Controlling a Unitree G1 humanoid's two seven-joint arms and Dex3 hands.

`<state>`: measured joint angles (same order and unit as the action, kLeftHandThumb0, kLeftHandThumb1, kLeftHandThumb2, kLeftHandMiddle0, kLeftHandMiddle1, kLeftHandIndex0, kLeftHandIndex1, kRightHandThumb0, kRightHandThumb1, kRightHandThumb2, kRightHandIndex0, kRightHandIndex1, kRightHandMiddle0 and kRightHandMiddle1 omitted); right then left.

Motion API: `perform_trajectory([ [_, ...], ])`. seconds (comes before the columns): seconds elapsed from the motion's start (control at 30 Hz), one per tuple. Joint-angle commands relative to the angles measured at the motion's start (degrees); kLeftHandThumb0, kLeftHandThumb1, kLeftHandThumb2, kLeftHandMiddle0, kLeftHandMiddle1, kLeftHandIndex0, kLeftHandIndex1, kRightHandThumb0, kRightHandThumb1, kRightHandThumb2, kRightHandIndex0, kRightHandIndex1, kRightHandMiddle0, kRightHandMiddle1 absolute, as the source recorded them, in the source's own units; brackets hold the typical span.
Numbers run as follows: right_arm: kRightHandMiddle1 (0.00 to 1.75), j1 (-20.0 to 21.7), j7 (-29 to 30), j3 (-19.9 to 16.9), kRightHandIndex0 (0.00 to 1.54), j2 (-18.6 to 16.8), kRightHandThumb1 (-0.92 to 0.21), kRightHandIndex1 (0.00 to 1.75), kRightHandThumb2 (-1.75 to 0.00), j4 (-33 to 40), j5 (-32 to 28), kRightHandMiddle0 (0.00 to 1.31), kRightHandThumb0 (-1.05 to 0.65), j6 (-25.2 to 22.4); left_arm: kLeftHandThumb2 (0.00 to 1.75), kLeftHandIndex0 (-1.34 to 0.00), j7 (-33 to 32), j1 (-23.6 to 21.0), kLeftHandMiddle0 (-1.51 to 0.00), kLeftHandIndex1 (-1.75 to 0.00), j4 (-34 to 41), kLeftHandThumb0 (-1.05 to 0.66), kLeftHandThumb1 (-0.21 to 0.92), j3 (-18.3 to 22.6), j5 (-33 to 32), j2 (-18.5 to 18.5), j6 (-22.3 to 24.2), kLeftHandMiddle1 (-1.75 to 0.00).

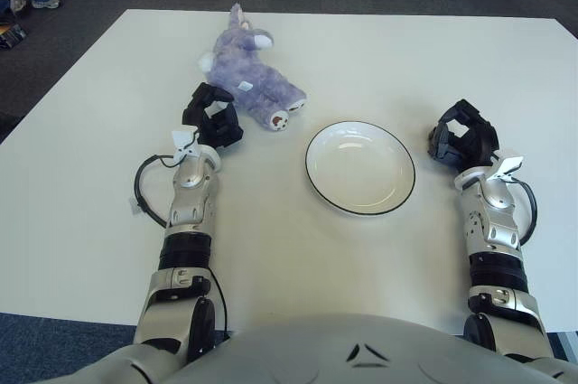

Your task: Put the doll into the plate.

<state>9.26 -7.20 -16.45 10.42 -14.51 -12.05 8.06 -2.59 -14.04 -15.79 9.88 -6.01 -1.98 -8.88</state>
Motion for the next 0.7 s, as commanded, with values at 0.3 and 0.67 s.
perform_trajectory([
  [0.3, 1.75, 0.7, -0.42, -0.37, 1.23, 0.39, -0.34, 1.75, -1.29, -0.88, -0.8, 0.6, -0.48, -0.78, 1.2, -0.53, 0.99, 1.56, -1.12, -1.75, -1.06, -0.45, 0.41, -0.37, 0.15, -0.14, -1.59, -1.75],
  [0.67, 1.75, 0.86, -0.34, -0.27, 1.23, 0.16, -0.34, 1.75, -1.29, -1.21, -0.7, 0.59, -0.48, -0.61, 1.18, -0.52, 1.8, 1.53, -1.11, -1.75, -2.04, -0.44, 0.43, -0.25, 0.44, -0.76, -3.61, -1.75],
])
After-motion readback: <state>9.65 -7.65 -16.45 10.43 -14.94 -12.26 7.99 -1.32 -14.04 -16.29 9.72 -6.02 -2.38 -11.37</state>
